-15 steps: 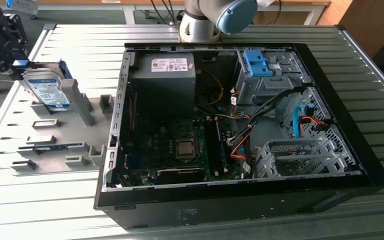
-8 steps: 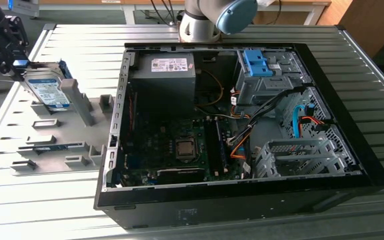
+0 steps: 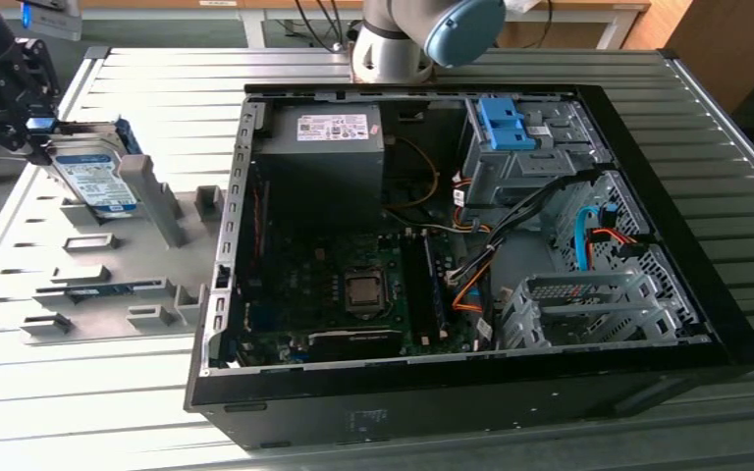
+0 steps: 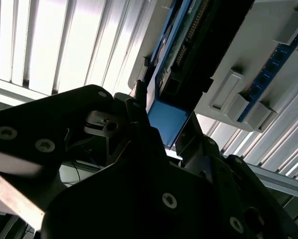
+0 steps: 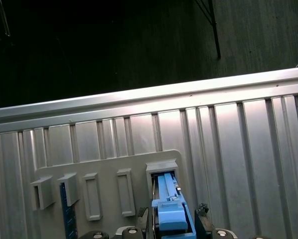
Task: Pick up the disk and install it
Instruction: 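Pick up the disk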
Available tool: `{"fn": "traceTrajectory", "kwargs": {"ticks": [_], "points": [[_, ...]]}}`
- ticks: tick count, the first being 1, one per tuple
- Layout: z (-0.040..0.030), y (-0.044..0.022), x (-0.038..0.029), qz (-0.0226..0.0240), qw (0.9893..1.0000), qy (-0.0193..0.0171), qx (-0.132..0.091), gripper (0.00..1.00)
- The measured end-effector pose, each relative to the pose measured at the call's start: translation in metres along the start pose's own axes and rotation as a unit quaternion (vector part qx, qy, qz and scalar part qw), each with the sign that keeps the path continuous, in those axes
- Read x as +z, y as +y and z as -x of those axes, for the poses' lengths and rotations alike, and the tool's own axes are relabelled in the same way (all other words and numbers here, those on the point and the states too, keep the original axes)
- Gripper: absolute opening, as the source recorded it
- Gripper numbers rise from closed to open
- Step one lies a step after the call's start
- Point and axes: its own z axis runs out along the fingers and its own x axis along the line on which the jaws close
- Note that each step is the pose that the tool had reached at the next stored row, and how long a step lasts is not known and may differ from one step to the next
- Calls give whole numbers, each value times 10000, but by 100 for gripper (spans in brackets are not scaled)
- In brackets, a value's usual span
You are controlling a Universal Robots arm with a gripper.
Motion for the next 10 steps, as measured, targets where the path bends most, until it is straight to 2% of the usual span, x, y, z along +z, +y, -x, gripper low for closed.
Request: {"fn": "traceTrajectory", "kwargs": {"ticks": [4,10], "points": [[0,0,2,2,9999,-1,-103,48],[0,0,4,1,9999,-1,-107,48]]}}
